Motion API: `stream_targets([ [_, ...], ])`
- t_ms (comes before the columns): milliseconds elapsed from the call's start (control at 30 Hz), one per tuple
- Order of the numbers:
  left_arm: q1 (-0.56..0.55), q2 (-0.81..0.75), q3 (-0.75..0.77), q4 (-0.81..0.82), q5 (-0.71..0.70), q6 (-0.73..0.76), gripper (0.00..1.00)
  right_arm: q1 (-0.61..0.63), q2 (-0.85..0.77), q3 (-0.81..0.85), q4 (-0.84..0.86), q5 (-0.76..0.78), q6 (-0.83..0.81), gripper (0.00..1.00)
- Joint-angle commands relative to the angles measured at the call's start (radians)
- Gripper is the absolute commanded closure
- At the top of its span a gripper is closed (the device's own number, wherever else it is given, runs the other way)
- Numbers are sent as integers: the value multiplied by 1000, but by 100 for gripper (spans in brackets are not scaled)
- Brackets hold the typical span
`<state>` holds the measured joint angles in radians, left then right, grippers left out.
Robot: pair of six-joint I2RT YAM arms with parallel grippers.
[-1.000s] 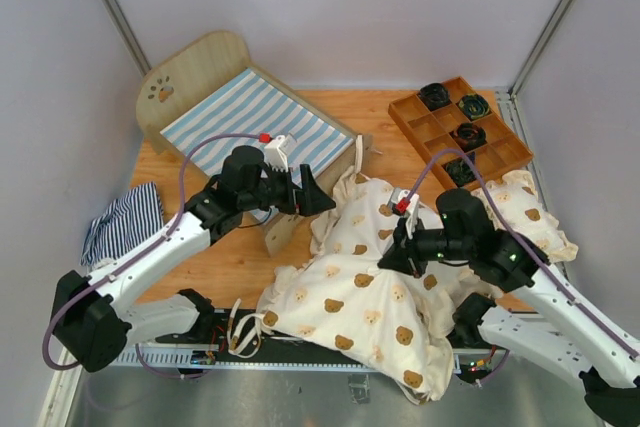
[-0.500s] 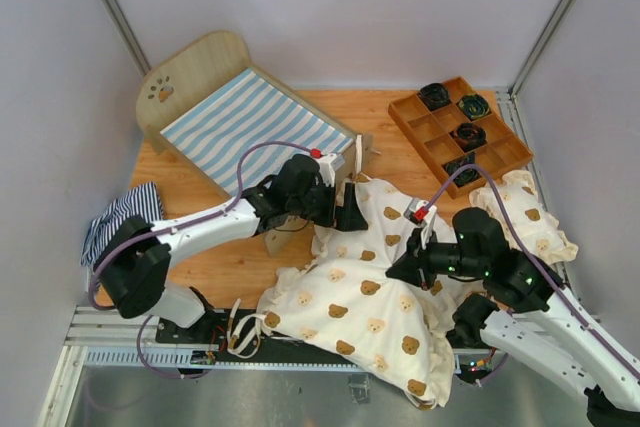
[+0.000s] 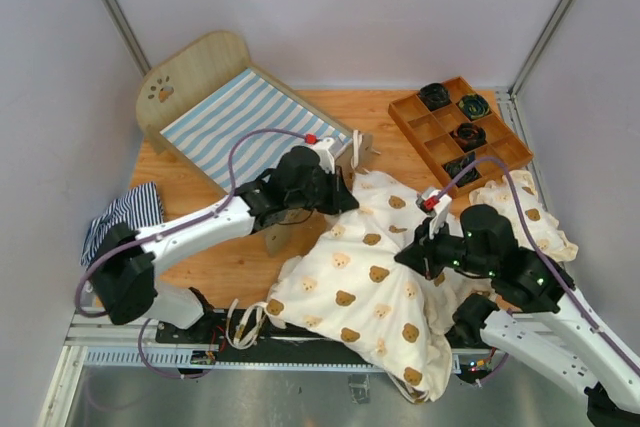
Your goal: Set up the pet bed
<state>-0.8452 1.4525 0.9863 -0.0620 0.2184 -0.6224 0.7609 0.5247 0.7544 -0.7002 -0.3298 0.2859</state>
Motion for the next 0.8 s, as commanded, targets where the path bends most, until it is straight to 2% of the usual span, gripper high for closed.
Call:
stream_targets([
  [0, -5, -225, 87, 27, -250, 51, 100, -7, 9, 158, 14, 178, -27, 100],
  [100, -5, -315, 109, 68, -371, 100, 100, -7, 36, 233, 84, 196, -84, 100],
  [233, -5, -370, 179, 73, -601, 200, 100, -7, 99, 287, 294, 213, -214, 100],
  [433, 15, -371, 280, 58, -900, 388, 100, -7, 335, 425, 503, 343, -456, 100],
  [500, 60, -380, 273, 60, -916, 385, 100, -6, 427, 462, 581, 398, -527, 100],
  [600, 171, -393, 227, 61, -851, 308, 100, -7, 588, 530, 679, 459, -627, 100],
  [767, 348, -352, 187, 62, -815, 254, 100, -8, 818, 695, 750, 460, -731, 100],
])
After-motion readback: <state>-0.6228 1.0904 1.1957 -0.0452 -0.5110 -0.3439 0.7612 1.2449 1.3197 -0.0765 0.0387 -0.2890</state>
